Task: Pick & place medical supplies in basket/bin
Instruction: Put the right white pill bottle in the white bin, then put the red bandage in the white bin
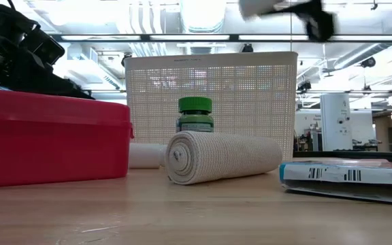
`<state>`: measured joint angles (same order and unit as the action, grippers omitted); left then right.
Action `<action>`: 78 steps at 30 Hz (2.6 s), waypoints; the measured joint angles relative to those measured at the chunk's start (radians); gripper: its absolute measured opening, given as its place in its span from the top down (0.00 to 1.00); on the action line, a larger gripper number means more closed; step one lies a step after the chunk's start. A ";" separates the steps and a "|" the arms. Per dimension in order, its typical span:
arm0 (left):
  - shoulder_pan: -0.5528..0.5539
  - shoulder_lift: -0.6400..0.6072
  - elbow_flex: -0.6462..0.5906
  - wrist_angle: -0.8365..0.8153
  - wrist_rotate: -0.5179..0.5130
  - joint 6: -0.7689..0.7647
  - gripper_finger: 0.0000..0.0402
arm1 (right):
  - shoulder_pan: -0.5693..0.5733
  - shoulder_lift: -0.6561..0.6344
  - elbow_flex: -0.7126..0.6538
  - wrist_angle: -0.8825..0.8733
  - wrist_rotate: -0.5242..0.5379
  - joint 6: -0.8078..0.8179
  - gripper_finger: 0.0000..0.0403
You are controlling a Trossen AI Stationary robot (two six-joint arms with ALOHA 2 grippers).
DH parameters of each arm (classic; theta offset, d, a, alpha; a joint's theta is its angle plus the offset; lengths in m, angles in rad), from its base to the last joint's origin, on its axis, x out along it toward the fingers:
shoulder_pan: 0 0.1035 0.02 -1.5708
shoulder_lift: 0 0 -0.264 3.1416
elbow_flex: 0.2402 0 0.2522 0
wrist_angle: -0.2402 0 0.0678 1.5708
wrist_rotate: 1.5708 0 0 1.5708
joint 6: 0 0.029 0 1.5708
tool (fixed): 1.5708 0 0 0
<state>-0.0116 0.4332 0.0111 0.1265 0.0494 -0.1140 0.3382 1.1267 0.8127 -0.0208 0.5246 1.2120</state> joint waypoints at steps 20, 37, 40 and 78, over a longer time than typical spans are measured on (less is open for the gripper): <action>0.000 0.000 0.000 0.000 0.000 0.000 0.30 | -0.625 0.409 0.730 -0.802 -0.156 -0.589 0.40; 0.000 0.000 0.000 0.000 0.000 0.000 0.30 | -0.457 0.495 0.992 -1.020 0.094 -0.916 0.09; 0.000 0.000 0.000 0.000 0.000 0.000 0.30 | -0.436 0.478 0.997 -1.205 -0.020 -0.752 0.09; 0.000 0.000 0.000 0.000 0.000 0.000 0.30 | 0.321 0.276 0.061 -0.765 -0.630 1.091 0.09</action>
<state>-0.0116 0.4332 0.0109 0.1265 0.0494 -0.1142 0.6596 1.4024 0.8741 -0.7857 -0.1057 2.3032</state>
